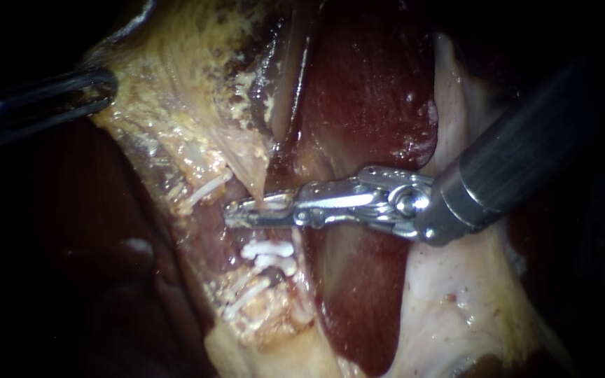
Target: Going back third clip right tube
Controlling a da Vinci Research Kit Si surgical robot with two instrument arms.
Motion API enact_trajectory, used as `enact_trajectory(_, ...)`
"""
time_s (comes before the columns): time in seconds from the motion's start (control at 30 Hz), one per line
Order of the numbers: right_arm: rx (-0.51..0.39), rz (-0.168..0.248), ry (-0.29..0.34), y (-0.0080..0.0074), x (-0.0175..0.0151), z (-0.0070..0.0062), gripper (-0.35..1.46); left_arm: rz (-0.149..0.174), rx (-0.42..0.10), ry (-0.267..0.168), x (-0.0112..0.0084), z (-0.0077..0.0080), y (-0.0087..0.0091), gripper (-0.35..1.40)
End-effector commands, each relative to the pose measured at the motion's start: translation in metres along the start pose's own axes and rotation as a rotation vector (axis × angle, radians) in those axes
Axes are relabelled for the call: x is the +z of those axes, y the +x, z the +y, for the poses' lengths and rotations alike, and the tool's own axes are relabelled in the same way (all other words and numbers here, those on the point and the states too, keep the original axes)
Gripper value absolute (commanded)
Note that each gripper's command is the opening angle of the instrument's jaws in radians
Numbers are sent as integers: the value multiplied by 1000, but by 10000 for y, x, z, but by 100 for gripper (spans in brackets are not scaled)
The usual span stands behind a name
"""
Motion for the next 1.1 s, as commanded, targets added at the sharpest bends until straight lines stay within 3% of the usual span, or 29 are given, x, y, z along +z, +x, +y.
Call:
enact_trajectory(0.03,5,0,1,0,0,0,-35,0,0,0,0,0,0,-35)
enact_trajectory(0.07,5,0,1,0,-1,-1,-29,0,0,0,0,0,0,-35)
enact_trajectory(0.2,5,1,-6,0,-3,-2,32,0,0,0,0,0,0,-35)
enact_trajectory(0.27,4,15,-25,0,-4,-2,48,0,0,0,0,0,1,-35)
enact_trajectory(0.5,-85,46,-31,-1,-8,-1,59,-1,1,0,0,-1,1,-35)
enact_trajectory(0.8,-237,31,4,-8,-19,-14,60,-1,0,-1,0,-2,1,-35)
enact_trajectory(0.97,-269,32,35,-10,-18,-23,60,-1,0,-1,-1,-2,1,-35)
enact_trajectory(1.1,-286,34,30,-9,-19,-19,60,-1,0,-1,-1,-2,1,-35)
